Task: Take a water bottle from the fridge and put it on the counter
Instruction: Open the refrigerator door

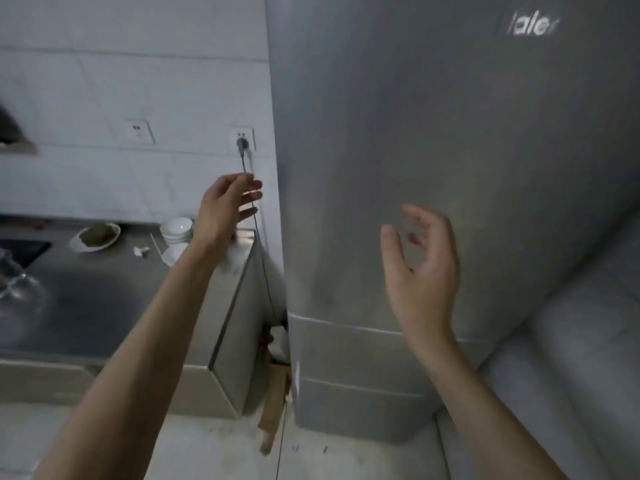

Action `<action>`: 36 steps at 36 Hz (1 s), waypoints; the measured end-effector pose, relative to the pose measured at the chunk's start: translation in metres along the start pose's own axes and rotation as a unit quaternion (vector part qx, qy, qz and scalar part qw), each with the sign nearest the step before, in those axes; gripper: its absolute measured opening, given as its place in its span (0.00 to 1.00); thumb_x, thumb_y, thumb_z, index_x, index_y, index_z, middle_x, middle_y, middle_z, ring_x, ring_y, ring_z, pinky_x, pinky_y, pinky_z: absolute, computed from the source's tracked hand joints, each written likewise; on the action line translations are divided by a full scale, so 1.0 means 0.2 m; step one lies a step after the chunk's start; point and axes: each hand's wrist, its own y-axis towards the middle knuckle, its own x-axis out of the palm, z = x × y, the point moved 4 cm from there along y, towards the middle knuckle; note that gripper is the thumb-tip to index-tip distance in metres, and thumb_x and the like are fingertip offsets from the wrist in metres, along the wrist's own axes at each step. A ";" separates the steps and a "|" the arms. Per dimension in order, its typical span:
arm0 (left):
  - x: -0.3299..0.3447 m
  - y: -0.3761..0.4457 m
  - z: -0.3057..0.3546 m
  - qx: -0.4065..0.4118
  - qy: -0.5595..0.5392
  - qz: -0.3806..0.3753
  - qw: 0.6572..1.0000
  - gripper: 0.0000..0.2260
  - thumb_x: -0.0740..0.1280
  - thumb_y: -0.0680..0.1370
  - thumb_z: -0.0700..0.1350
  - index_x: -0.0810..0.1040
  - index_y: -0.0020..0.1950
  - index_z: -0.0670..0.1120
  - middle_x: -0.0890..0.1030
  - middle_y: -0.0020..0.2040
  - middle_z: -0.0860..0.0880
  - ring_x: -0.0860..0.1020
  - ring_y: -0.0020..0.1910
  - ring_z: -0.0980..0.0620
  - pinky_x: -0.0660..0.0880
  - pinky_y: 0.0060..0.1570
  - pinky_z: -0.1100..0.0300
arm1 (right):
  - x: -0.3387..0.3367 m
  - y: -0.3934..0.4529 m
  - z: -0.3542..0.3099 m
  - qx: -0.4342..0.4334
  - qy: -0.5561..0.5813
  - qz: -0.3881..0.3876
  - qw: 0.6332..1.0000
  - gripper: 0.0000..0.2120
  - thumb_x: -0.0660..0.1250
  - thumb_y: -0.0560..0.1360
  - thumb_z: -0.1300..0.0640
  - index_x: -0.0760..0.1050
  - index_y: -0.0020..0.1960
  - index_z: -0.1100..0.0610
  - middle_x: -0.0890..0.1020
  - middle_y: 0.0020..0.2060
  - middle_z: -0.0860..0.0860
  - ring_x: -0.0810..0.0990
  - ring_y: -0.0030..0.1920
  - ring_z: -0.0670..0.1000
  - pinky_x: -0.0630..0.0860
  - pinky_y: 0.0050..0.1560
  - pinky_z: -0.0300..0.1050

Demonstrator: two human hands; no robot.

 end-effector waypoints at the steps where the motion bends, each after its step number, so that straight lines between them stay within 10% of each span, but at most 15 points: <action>1: 0.02 0.09 0.05 0.002 0.011 -0.014 1.000 0.07 0.65 0.82 0.50 0.82 0.54 0.50 0.88 0.51 0.52 0.86 0.53 0.51 0.82 0.56 0.52 | 0.05 0.05 -0.06 -0.029 -0.005 0.026 0.999 0.16 0.69 0.77 0.52 0.77 0.63 0.55 0.78 0.56 0.42 0.81 0.57 0.53 0.77 0.60 0.42; 7: 0.21 0.39 0.19 0.003 0.066 -0.172 0.983 0.16 0.68 0.82 0.54 0.79 0.65 0.47 0.86 0.60 0.50 0.84 0.62 0.51 0.83 0.57 0.51 | 0.51 0.37 -0.39 -0.085 -0.111 0.105 0.985 0.29 0.71 0.73 0.48 0.72 0.70 0.59 0.72 0.71 0.59 0.69 0.73 0.60 0.66 0.73 0.49; 16: 0.30 0.40 0.09 0.041 0.103 -0.226 0.968 0.10 0.62 0.84 0.43 0.79 0.62 0.52 0.88 0.44 0.57 0.85 0.39 0.63 0.80 0.36 0.67 | 1.04 0.55 -0.34 -0.051 -0.360 0.097 0.926 0.63 0.74 0.63 0.34 0.41 0.83 0.54 0.51 0.81 0.66 0.49 0.81 0.71 0.52 0.77 0.73; 31: 0.32 0.36 0.14 0.027 0.067 -0.197 0.978 0.08 0.64 0.83 0.40 0.80 0.59 0.46 0.87 0.44 0.48 0.84 0.41 0.61 0.80 0.39 0.68 | 0.97 0.43 -0.49 -0.037 -0.355 0.093 0.929 0.56 0.73 0.64 0.49 0.47 0.83 0.59 0.50 0.80 0.69 0.48 0.81 0.73 0.51 0.77 0.74; 36: 0.36 0.27 0.17 0.014 0.041 -0.192 0.980 0.24 0.69 0.80 0.46 0.70 0.74 0.41 0.79 0.67 0.45 0.78 0.66 0.43 0.79 0.60 0.53 | 0.65 0.20 -0.59 -0.097 -0.309 0.126 0.938 0.53 0.69 0.67 0.40 0.50 0.83 0.59 0.50 0.81 0.67 0.46 0.82 0.68 0.51 0.79 0.70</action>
